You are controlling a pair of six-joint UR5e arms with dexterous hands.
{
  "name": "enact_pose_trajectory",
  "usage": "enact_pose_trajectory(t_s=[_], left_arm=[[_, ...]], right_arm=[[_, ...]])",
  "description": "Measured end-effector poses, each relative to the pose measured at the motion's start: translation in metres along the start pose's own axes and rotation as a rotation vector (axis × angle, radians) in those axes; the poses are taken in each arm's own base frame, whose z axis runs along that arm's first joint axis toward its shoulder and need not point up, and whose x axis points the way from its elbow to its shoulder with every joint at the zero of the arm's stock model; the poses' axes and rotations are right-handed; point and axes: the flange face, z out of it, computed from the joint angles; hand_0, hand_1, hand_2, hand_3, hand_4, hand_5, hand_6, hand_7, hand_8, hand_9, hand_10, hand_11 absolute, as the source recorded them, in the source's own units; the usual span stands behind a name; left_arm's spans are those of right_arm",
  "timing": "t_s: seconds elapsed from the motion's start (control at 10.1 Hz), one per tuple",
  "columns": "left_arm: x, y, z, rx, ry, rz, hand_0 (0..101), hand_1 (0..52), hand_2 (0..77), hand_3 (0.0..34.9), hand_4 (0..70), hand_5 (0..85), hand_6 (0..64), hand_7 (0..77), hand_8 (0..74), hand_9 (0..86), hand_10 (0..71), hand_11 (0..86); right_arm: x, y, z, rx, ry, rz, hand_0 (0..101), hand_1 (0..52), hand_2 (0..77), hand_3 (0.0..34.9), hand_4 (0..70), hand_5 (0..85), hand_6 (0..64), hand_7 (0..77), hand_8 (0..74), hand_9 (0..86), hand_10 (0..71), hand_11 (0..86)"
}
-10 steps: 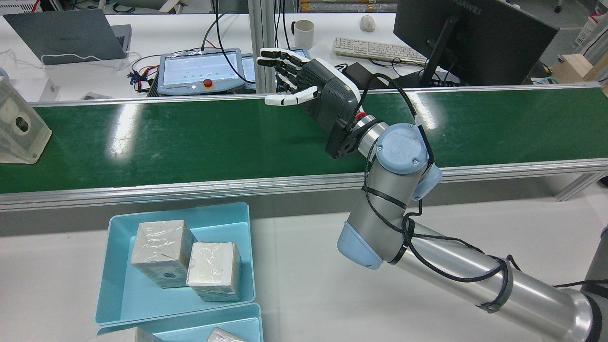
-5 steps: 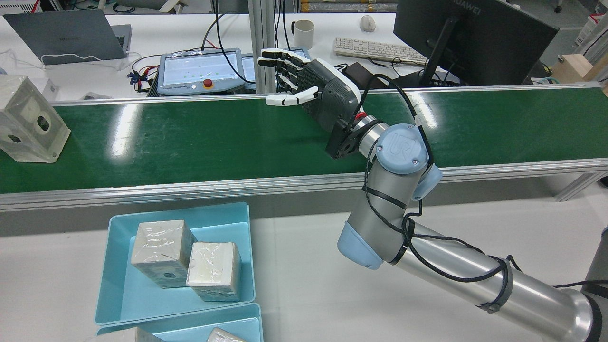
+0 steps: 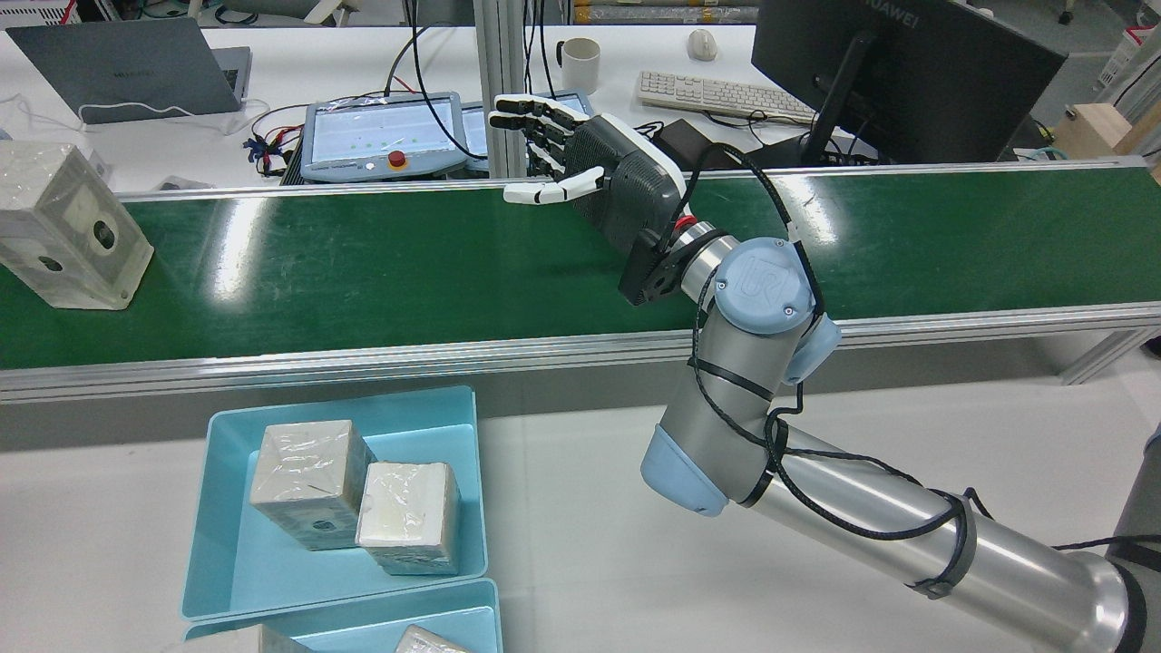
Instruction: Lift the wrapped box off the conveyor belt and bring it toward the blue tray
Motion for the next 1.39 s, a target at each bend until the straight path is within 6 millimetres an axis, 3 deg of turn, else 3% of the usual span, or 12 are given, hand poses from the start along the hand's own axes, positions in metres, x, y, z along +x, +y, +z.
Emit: enact_pose_trajectory(t_s=[0.7, 0.8, 0.89, 0.99, 1.39], left_arm=[[0.000, 0.000, 0.000, 0.000, 0.000, 0.000, 0, 0.0, 1.1, 0.0, 0.0, 1.1, 0.0, 0.5, 0.5, 0.0, 0.5, 0.0], [0.000, 0.000, 0.000, 0.000, 0.000, 0.000, 0, 0.0, 1.1, 0.0, 0.0, 1.1, 0.0, 0.5, 0.5, 0.0, 0.5, 0.0], [0.000, 0.000, 0.000, 0.000, 0.000, 0.000, 0, 0.0, 1.1, 0.0, 0.0, 1.1, 0.0, 0.5, 0.5, 0.0, 0.5, 0.0], [0.000, 0.000, 0.000, 0.000, 0.000, 0.000, 0, 0.0, 1.1, 0.0, 0.0, 1.1, 0.0, 0.5, 0.5, 0.0, 0.5, 0.0], [0.000, 0.000, 0.000, 0.000, 0.000, 0.000, 0, 0.0, 0.5, 0.0, 0.0, 0.5, 0.0, 0.5, 0.5, 0.0, 0.5, 0.0]], right_arm=[[0.011, 0.002, 0.002, 0.000, 0.013, 0.001, 55, 24.0, 22.4, 10.4, 18.0, 24.0, 8.2, 25.1, 0.5, 4.4, 0.0, 1.6], [0.013, 0.003, 0.002, 0.000, 0.015, -0.007, 55, 24.0, 19.6, 10.3, 16.9, 24.0, 8.2, 25.1, 0.5, 4.4, 0.0, 1.6], [0.014, 0.001, 0.001, 0.003, 0.018, -0.015, 51, 14.7, 13.6, 10.3, 15.3, 24.0, 8.2, 25.6, 0.5, 4.4, 0.0, 1.6], [0.016, 0.000, 0.000, 0.006, 0.020, -0.021, 48, 13.6, 8.2, 10.3, 15.3, 24.0, 7.6, 25.6, 0.5, 4.4, 0.0, 1.6], [0.019, -0.001, -0.001, 0.009, 0.024, -0.022, 48, 13.6, 9.3, 11.1, 15.3, 22.9, 7.6, 24.5, 0.5, 3.8, 0.0, 1.6]])
